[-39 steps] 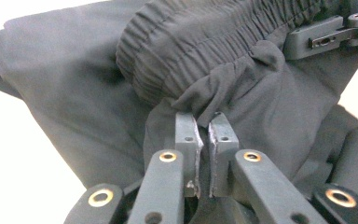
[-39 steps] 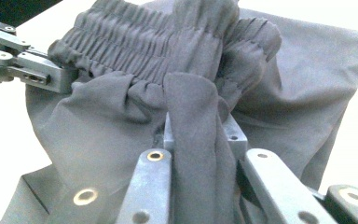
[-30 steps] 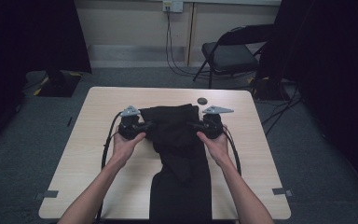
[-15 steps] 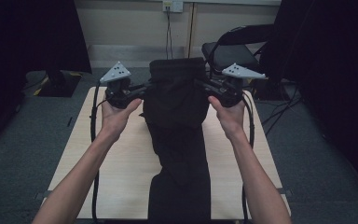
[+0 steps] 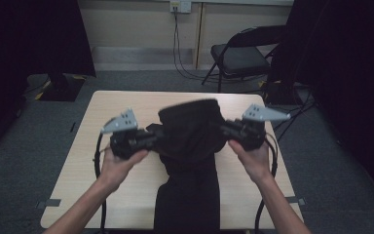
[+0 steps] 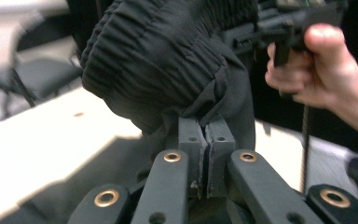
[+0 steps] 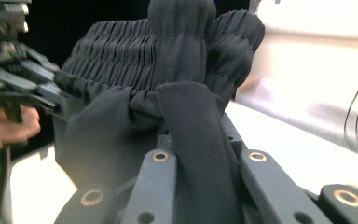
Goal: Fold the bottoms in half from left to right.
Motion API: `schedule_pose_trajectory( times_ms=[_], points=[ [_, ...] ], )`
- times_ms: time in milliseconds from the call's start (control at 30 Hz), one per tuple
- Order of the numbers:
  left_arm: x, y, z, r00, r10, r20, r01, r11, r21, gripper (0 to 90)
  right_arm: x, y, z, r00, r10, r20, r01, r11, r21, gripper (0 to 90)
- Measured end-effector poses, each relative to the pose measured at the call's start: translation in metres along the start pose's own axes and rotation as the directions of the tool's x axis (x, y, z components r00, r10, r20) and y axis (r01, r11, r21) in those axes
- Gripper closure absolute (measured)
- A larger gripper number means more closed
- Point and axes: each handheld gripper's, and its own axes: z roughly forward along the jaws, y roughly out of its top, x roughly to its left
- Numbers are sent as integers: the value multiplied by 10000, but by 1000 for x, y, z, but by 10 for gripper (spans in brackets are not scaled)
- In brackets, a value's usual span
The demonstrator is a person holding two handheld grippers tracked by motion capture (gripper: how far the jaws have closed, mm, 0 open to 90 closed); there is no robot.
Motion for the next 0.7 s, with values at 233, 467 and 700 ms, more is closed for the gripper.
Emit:
schedule_pose_trajectory(
  times_ms=[233, 467, 700],
  points=[
    [-24, -75, 10, 9946, -723, 745, 601, 9861, 1550, 877, 26, -88, -7, 9965, 752, -352, -680, 9825, 1734, 807],
    [-48, -126, 24, 9798, -1550, 1266, 1085, 9431, 3144, 872, 38, -152, -10, 9863, 1553, -559, -1299, 9393, 3176, 806],
    [-26, -158, 46, 9823, -1811, 478, 1384, 8736, 4665, 872, 41, -181, 15, 9951, 926, -345, -649, 8759, 4782, 798]
  ],
)
